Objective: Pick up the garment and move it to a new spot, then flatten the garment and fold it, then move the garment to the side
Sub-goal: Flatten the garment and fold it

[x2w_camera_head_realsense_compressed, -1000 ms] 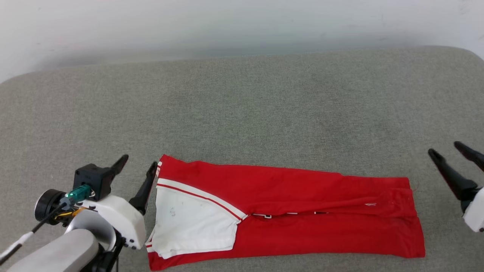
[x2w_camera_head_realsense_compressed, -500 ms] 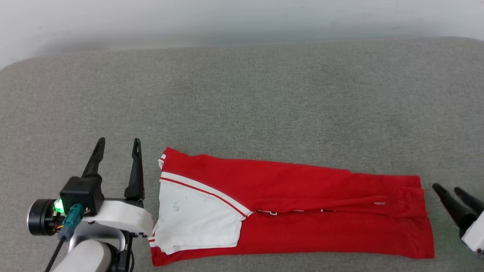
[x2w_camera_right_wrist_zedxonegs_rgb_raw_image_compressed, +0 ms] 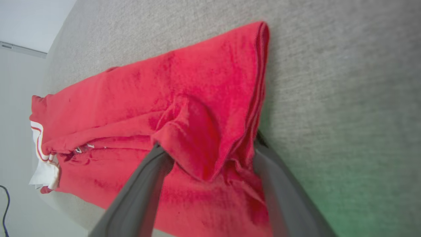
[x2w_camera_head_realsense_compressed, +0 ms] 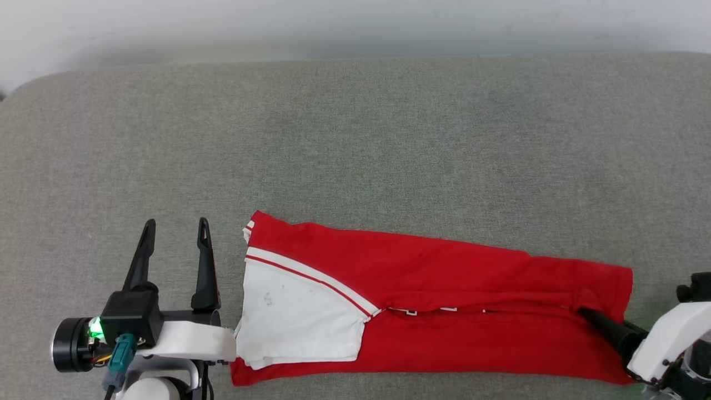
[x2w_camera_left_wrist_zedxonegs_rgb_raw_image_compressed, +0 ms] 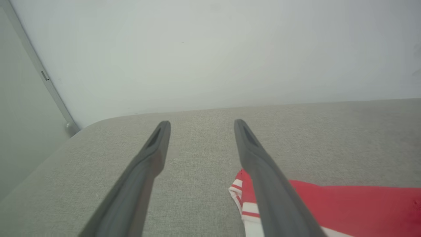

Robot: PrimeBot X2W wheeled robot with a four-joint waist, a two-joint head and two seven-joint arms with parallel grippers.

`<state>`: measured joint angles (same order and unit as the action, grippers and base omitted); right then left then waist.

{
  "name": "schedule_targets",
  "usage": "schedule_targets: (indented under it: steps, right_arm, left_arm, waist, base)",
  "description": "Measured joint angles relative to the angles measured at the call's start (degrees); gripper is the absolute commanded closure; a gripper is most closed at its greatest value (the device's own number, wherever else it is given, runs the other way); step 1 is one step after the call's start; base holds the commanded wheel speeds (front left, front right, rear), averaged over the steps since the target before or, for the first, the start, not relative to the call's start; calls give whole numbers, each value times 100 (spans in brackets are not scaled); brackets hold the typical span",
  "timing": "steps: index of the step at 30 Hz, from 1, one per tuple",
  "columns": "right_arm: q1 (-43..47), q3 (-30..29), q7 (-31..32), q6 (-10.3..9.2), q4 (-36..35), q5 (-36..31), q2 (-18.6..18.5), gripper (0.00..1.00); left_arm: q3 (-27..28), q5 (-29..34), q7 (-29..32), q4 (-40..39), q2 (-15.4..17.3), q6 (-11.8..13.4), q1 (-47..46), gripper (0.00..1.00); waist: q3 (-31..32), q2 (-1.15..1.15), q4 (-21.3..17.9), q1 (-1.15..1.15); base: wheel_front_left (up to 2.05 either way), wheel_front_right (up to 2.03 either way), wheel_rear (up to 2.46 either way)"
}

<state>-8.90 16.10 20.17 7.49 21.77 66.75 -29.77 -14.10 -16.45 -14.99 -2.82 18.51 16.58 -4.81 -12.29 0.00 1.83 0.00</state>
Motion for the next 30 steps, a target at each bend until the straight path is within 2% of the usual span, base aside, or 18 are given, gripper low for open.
schedule_targets:
  steps: [3,4,5,6,8,12,17,24,27,30]
  right_arm:
    - [-51,172,-27,0,-5,43,36,0]
    - [-73,225,-54,0,-4,67,47,23]
    - [-94,283,-132,0,13,67,59,65]
    - [-94,283,-132,0,13,67,59,100]
    - [-168,420,-276,0,75,49,70,100]
    - [-192,559,-371,1,119,43,64,100]
    - [-226,690,-509,1,67,79,-179,100]
    - [-227,650,-538,2,-29,76,-951,100]
    - [-225,553,-292,1,296,18,-1421,100]
    - [-229,548,-37,1,259,4,-1579,100]
  left_arm:
    - [241,305,-1,-23,-220,-147,111,0]
    - [323,383,-1,-29,-308,-198,148,0]
    - [382,457,-1,-32,-391,-254,197,0]
    - [382,457,-1,-32,-391,-254,197,0]
    - [561,690,-7,-29,-605,-387,337,0]
    - [709,876,-7,-11,-782,-508,454,0]
    - [888,1135,-7,13,-1015,-672,618,0]
    - [1029,1381,-7,-29,-1184,-817,770,0]
    - [1081,1474,-7,-54,-1215,-856,832,0]
    - [1104,1508,-7,-66,-1244,-879,877,0]
  waist:
    - [17,0,11,0]
    - [26,0,10,0]
    - [34,0,7,0]
    - [34,0,7,0]
    - [76,0,-3,0]
    - [135,0,-14,0]
    - [242,0,-32,0]
    - [376,0,-63,0]
    - [434,0,-81,0]
    - [477,0,-96,0]
  base:
    - [0,0,0]
    - [0,0,0]
    - [0,0,0]
    - [0,0,0]
    - [0,0,0]
    - [0,0,0]
    - [0,0,0]
    - [0,0,0]
    - [0,0,0]
    - [0,0,0]
